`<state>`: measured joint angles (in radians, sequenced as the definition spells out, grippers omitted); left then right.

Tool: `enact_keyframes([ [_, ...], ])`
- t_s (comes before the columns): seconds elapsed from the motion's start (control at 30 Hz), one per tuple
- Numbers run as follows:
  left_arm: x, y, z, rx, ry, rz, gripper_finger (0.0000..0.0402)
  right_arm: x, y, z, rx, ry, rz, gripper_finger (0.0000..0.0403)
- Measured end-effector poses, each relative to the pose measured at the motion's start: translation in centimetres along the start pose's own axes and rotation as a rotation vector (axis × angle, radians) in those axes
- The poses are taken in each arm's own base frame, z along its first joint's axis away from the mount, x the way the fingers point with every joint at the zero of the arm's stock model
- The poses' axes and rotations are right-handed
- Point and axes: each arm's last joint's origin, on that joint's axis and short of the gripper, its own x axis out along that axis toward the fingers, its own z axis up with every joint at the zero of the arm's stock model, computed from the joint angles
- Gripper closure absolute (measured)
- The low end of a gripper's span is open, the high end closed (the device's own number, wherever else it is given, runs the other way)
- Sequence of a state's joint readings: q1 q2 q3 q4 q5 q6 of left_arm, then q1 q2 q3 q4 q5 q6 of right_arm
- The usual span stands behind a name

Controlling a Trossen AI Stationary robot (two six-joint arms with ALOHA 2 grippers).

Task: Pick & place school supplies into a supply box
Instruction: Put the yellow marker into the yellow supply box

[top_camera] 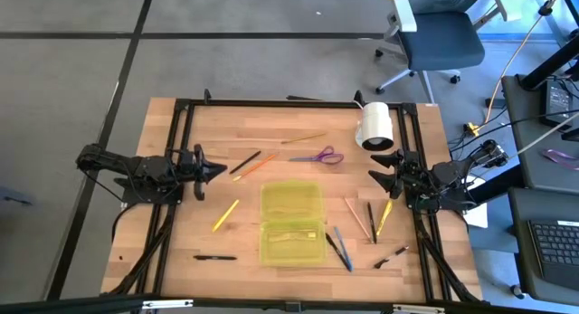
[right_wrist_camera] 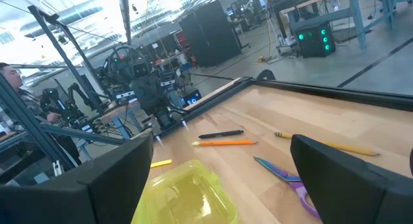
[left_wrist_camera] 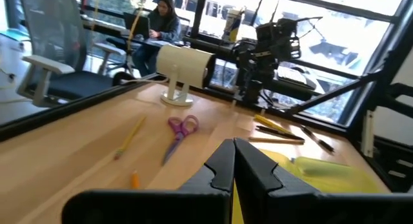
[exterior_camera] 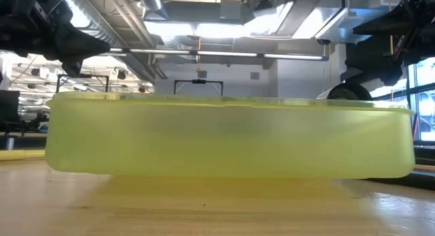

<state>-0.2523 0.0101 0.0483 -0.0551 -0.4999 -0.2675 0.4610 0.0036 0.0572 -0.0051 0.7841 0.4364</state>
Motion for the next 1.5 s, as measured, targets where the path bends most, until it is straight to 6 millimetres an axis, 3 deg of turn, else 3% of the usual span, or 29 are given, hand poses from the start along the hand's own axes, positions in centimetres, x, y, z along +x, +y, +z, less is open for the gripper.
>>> enact_keyframes([
  [0.2,0.0,0.1,0.1,0.011,-0.015,0.050,0.0382,0.0,0.0,0.0,0.000,0.000,0.001,0.0034],
  [0.43,0.0,0.3,0.1,-0.004,-0.027,0.091,0.0332,0.0,0.0,0.0,-0.003,0.000,0.000,0.0034],
  [0.63,0.0,0.3,0.2,-0.150,-0.053,0.106,0.0298,0.0,0.0,0.0,-0.002,0.000,0.000,0.0034],
  [0.77,-0.2,-0.2,2.2,-0.098,-0.211,0.039,0.0291,0.0,0.0,0.0,-0.030,0.001,-0.001,0.0034],
  [0.9,-0.8,-1.0,5.7,0.034,-0.293,-0.032,0.0291,0.0,0.0,0.0,-0.050,0.000,-0.001,0.0034],
  [1.07,0.1,-2.4,8.9,0.226,-0.079,0.014,0.0294,0.0,0.0,0.0,-0.022,0.001,-0.001,0.0034],
  [1.27,2.7,-5.2,12.6,0.262,0.315,-0.006,0.0290,0.0,0.0,0.0,-0.022,0.000,-0.001,0.0034],
  [1.4,5.1,-6.9,12.2,0.203,0.710,-0.006,0.0293,0.0,0.0,0.0,-0.020,0.001,0.000,0.0034],
  [1.5,6.8,-7.9,10.3,0.095,1.010,0.037,0.0295,0.0,0.0,0.0,-0.012,0.001,0.000,0.0034],
])
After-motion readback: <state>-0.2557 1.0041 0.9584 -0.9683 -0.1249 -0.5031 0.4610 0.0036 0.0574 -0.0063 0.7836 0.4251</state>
